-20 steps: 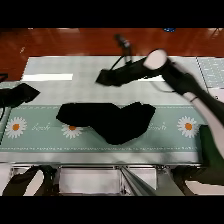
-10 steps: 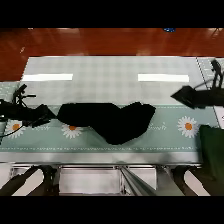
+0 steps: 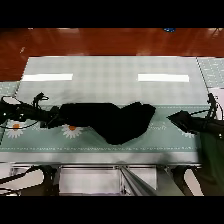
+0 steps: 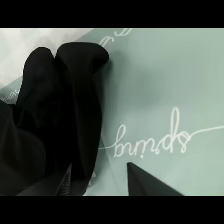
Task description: Fold the shirts.
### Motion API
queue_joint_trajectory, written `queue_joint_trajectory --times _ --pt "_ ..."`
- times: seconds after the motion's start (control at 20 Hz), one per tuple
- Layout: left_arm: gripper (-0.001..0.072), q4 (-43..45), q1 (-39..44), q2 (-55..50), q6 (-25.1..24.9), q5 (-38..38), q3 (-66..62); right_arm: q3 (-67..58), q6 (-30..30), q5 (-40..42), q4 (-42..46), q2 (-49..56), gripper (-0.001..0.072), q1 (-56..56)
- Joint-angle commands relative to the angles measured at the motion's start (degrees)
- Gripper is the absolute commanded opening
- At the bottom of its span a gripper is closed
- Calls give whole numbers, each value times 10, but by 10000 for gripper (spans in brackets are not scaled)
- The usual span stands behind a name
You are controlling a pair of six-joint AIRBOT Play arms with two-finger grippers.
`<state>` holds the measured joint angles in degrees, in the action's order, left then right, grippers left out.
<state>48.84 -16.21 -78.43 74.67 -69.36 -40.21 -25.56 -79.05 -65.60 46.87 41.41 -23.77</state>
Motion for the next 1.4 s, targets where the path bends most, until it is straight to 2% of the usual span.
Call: queue_joint_trajectory --times 0.0,0.05,0.2,0.3,0.4,0.55,0.65,0.95,1.0,1.05,1.1,1.2,1.35 --pt "310 -12 38 -35 -11 48 0 14 3 5 -8 -5 406 -4" --pt "19 -18 42 -36 -42 49 -1 14 2 5 -4 -5 406 -4" --pt "22 -24 44 -34 -52 46 -5 43 -27 25 -6 -4 406 -4" --pt "21 -24 44 -32 -53 46 -4 69 -24 32 -30 15 406 0" --pt "22 -24 44 -32 -53 47 -4 72 -10 47 -45 56 406 39" --pt "22 -24 44 -32 -53 47 -4 68 3 129 -109 140 405 133" --pt "22 -24 44 -32 -59 47 -4 49 19 163 -141 202 406 183" --pt "22 -24 44 -27 -67 47 -4 -64 6 167 -149 339 382 251" --pt "22 -24 44 -26 -67 47 -5 -82 5 165 -149 354 353 258" --pt "22 -28 44 -23 -67 47 -5 -102 7 155 -149 364 232 262" --pt "22 -33 43 -16 -67 44 -11 -126 26 134 -149 366 17 261" --pt "22 -40 43 16 -67 32 -46 -196 43 80 -136 350 22 254" --pt "22 -43 43 97 -51 17 -143 -338 10 37 -78 283 22 224"
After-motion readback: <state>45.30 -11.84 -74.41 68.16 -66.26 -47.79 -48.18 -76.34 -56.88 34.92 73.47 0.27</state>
